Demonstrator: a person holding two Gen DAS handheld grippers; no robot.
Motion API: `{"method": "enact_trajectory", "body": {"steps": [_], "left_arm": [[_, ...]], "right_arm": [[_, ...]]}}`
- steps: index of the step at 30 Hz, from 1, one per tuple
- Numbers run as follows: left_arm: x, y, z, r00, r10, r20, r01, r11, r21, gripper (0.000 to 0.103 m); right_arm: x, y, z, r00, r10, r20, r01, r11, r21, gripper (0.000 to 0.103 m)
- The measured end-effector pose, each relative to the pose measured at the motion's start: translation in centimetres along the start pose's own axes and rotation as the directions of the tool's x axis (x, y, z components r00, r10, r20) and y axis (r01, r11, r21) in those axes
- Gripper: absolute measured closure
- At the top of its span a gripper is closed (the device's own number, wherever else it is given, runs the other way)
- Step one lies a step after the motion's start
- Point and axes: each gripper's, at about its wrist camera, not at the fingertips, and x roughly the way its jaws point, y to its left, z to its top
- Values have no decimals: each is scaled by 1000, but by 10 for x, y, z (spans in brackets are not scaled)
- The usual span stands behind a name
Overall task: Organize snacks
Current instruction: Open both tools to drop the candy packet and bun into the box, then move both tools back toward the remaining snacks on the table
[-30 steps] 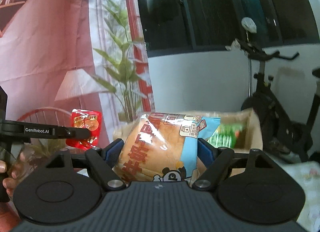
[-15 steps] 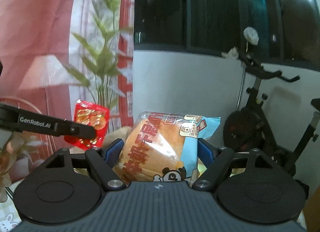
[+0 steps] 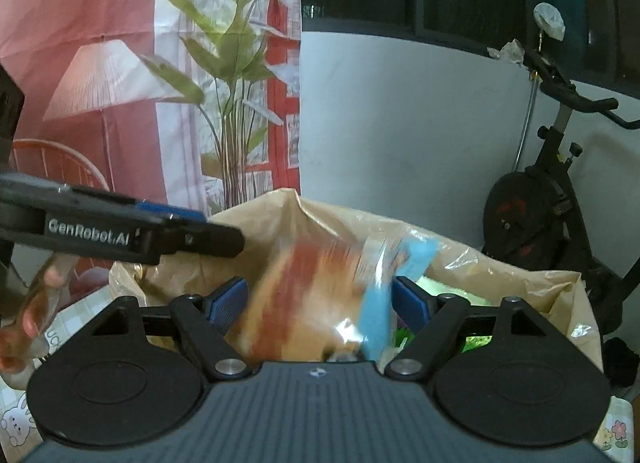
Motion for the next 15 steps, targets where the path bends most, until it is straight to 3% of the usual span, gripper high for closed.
{"method": "enact_trajectory", "body": {"steps": [8,15], "left_arm": [[-35,0,-5,999,43,9,-43,999,15,46],[-71,-6,-30,995,95,16,-95,995,23,45]], "right_arm": [[-30,-1,9,999,-14,52,12,999,33,15],[-73,3,-10,998,-13,57,12,1000,24,16]]}}
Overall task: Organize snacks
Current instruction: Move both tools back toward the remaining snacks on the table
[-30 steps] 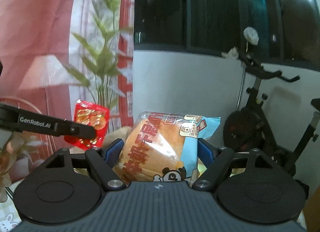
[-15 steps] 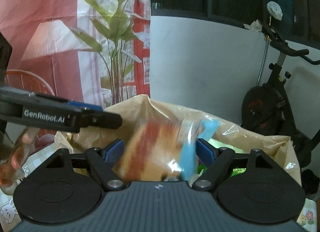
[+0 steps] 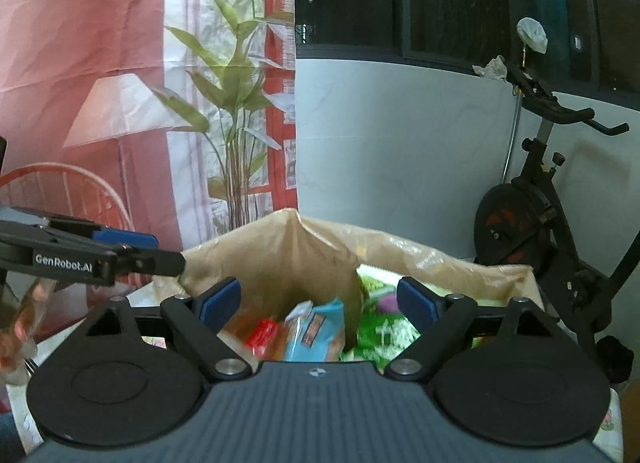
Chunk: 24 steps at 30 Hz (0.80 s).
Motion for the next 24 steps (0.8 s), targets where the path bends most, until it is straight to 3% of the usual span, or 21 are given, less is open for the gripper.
{"method": "enact_trajectory", "body": {"steps": [8,15,24], "left_arm": [[-35,-7,-60,999,45,-10,-46,998,-51,45],[-40,-4,-113,994,52,-91,-64,989,-136,45],[-30,-6,-139,988,41,-146,-69,980,-189,45]], "right_arm": [[-47,-1,-51,1000,6,-14,-5,1000,17,16],[-68,-9,-103,996,-27,-91,26,1000,-12,16],[-92,-26,-150,986,-82,-148,84,996,4,16]]}}
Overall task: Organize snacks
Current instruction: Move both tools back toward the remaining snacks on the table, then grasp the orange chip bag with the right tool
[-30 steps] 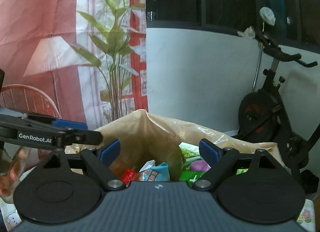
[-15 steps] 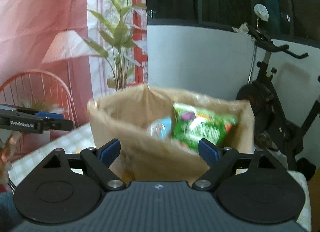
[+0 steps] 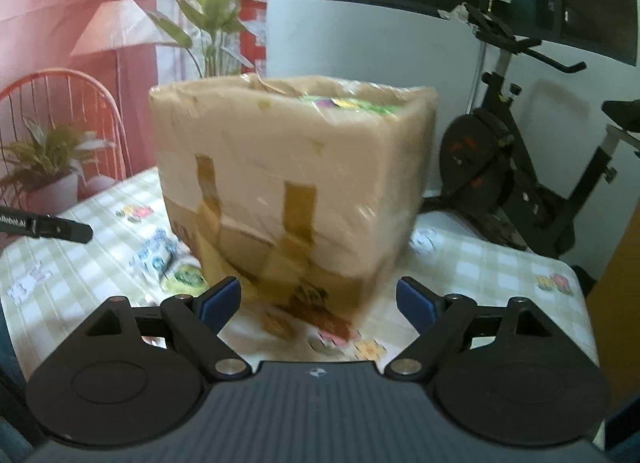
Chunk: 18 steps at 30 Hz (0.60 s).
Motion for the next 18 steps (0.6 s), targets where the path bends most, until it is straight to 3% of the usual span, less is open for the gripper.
{"method": "enact_trajectory", "body": {"steps": [13,18], "left_arm": [[3,0,-27,999,38,-38,-38,999,-6,45],[6,1,-29,998,38,-45,-39,999,-16,45]], "right_arm": [[-14,18,-69,995,-67,-79,53,985,-165,7],[-21,28,-88,994,-90,-69,71,968,-242,4]]}}
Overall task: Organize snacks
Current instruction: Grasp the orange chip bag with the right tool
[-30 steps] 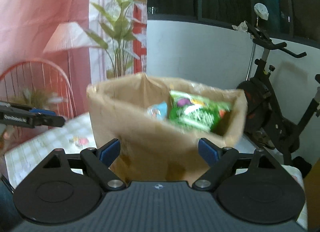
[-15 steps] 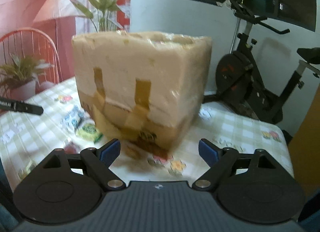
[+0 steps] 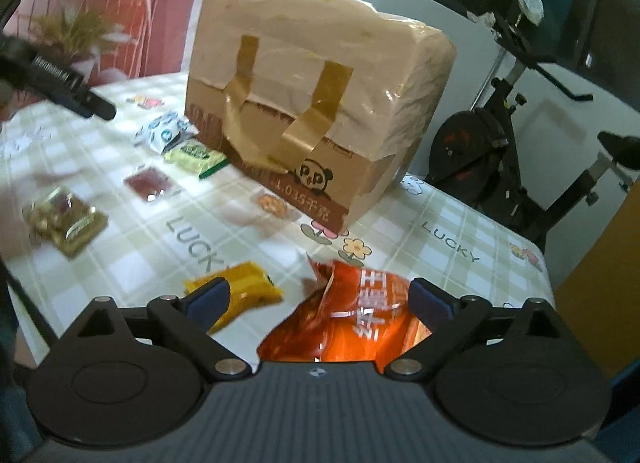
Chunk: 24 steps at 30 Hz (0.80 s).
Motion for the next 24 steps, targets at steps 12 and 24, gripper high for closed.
{"method": "enact_trajectory", "body": {"steps": [12,24], "left_arm": [[4,6,-3,1000,8,-19,-8,1000,-29,45],[11,9,-5,999,25,-42,-27,999,-45,45]], "right_arm": [[19,-12,-21,995,-88,-56,89,996,16,0],[40,-24,-11,996,-70,-61,77,989,130,17]]}}
